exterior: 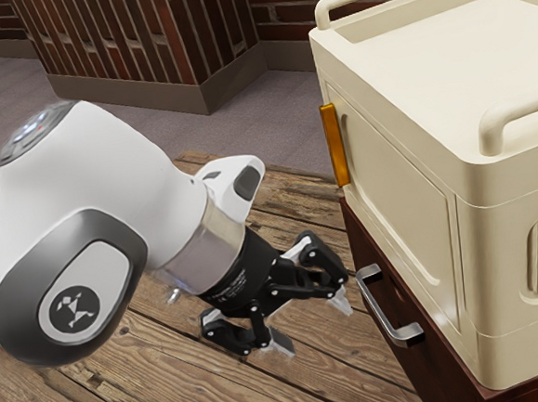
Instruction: Pull the drawer handle with one arm to open the drawer
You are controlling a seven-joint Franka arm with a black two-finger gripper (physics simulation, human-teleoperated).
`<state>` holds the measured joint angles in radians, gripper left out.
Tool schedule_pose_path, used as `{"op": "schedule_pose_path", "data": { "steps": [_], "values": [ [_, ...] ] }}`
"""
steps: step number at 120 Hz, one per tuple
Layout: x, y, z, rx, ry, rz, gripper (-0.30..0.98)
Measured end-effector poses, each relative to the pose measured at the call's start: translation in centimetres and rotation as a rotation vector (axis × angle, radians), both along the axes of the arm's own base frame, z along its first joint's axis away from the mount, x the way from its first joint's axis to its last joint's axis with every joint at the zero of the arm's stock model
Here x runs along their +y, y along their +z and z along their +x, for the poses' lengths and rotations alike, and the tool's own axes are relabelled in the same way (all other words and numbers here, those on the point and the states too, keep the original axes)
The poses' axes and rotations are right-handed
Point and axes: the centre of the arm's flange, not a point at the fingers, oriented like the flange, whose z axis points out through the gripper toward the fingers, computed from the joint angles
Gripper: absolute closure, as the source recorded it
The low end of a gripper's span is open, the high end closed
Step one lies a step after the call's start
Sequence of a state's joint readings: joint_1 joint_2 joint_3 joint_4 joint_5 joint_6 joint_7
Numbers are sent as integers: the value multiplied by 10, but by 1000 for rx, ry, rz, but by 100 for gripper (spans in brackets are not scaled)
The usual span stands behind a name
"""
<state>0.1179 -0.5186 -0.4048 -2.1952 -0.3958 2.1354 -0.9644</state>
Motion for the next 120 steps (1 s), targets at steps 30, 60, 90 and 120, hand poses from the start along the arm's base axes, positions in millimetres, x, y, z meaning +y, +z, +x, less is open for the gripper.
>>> {"op": "schedule_pose_path", "data": {
  "steps": [30,60,90,120],
  "values": [
    [14,-22,36,-44,-17,-11,17],
    [18,-36,48,-82,-51,0,20],
    [13,-46,52,-96,-90,0,27],
    [8,-55,60,-117,-112,-5,33]
  ]
}}
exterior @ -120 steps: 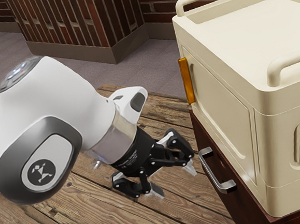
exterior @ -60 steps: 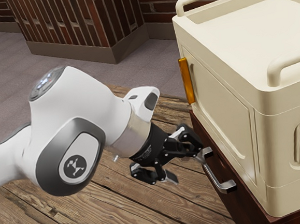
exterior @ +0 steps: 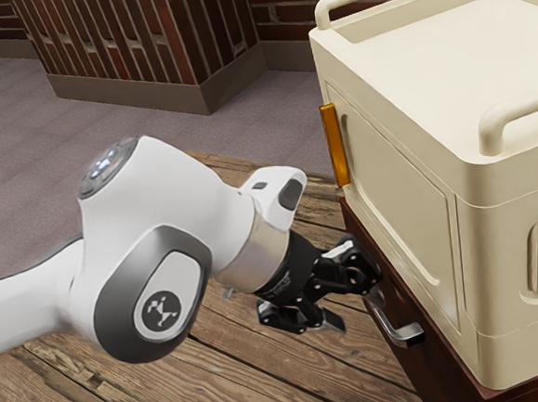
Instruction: Pull the drawer handle with one arm to open the drawer
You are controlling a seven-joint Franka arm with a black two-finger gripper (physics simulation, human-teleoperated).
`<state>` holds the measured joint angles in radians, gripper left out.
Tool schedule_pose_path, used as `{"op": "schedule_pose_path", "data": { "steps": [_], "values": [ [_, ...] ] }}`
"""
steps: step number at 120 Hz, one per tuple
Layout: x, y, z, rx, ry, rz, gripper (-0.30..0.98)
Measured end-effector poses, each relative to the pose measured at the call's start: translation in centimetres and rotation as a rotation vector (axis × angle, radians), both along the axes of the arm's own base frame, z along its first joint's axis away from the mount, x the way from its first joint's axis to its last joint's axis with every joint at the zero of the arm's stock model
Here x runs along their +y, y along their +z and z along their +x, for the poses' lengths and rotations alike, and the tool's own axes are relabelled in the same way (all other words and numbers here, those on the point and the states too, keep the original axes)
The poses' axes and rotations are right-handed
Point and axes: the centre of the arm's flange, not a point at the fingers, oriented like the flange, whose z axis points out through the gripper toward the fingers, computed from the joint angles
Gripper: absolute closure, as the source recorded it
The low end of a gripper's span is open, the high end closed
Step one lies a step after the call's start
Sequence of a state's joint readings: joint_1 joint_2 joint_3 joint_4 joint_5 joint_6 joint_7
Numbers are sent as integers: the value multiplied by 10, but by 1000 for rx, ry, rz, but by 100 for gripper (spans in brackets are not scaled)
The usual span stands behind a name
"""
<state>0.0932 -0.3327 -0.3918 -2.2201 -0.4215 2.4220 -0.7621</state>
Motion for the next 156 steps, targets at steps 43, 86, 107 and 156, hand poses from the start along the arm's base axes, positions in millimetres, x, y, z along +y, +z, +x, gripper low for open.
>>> {"op": "schedule_pose_path", "data": {
  "steps": [43,86,107,156],
  "values": [
    [-1,-8,3,14,19,-20,37],
    [2,-15,8,42,61,-39,42],
    [3,-16,8,51,77,-47,43],
    [7,-12,-2,88,82,-36,44]
  ]
}}
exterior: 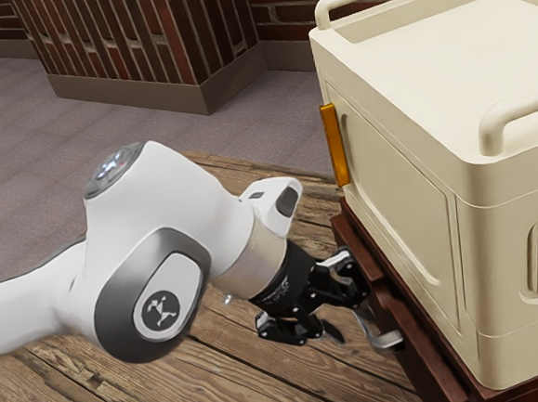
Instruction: Pull the drawer handle with one arm to open the drawer
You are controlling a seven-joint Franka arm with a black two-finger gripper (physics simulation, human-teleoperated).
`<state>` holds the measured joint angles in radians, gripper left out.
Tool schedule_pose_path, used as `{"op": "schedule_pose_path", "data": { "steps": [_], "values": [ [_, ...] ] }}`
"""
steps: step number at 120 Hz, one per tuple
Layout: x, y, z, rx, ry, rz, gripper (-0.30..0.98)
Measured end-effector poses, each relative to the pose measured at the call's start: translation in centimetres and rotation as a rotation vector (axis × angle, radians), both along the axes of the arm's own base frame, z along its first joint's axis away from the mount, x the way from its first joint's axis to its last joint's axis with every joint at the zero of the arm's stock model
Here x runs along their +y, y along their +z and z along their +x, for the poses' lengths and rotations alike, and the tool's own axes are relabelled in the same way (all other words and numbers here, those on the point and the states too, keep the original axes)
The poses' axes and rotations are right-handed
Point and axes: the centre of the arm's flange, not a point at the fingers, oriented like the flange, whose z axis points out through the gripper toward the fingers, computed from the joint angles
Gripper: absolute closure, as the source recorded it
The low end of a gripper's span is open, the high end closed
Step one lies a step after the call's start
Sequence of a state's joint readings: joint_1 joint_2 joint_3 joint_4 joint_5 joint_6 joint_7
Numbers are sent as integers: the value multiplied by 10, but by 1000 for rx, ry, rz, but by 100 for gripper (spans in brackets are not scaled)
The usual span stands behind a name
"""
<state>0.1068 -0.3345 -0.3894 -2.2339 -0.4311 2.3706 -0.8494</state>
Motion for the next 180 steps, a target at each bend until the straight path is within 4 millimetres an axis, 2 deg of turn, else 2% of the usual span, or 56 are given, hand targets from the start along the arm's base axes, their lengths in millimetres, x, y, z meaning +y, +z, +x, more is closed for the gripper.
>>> {"op": "schedule_pose_path", "data": {
  "steps": [97,180],
  "values": [
    [36,11,-32,124,18,14,45],
    [80,15,-63,211,63,11,45]
  ]
}}
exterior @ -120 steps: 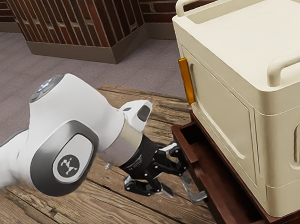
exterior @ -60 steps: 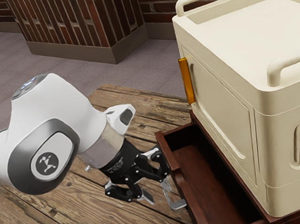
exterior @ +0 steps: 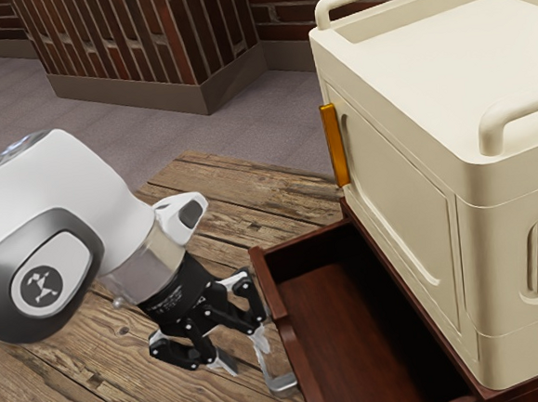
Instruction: Pull the drawer handle with one arm to open the drawer
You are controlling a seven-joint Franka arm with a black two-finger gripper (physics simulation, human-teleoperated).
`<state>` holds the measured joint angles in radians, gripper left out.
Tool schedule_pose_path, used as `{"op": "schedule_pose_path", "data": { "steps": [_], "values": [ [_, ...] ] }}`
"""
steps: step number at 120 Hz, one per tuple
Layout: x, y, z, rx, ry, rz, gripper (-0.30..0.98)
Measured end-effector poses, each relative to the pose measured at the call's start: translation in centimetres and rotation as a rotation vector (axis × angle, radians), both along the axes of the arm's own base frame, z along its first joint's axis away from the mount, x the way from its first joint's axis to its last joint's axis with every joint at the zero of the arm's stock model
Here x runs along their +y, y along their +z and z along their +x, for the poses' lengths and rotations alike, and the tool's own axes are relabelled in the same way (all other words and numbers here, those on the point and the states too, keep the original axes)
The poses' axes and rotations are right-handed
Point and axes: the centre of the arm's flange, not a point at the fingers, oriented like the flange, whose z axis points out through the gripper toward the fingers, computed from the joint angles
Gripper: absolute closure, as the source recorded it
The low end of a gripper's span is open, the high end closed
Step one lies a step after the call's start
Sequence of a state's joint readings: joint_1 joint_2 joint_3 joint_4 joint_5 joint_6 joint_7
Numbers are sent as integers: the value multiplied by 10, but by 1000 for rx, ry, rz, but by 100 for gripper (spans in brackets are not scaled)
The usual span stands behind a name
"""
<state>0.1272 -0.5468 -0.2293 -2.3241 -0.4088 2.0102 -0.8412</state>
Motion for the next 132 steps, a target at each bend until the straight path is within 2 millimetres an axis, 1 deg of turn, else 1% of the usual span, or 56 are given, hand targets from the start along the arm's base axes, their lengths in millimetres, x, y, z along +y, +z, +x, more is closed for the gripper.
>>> {"op": "schedule_pose_path", "data": {
  "steps": [51,71,89,93,109,113,117,125,128,132],
  "values": [
    [14,3,-13,57,-2,18,44],
    [13,5,-14,61,-7,23,41],
    [9,8,-14,50,-17,24,39],
    [7,10,-15,44,-20,25,39],
    [7,28,-29,9,-22,27,42],
    [10,35,-31,6,-20,26,43],
    [13,50,-32,-4,-19,29,43],
    [13,109,-30,-57,-38,63,40],
    [12,131,-23,-69,-49,77,37],
    [12,155,-10,-75,-63,98,32]
  ]
}}
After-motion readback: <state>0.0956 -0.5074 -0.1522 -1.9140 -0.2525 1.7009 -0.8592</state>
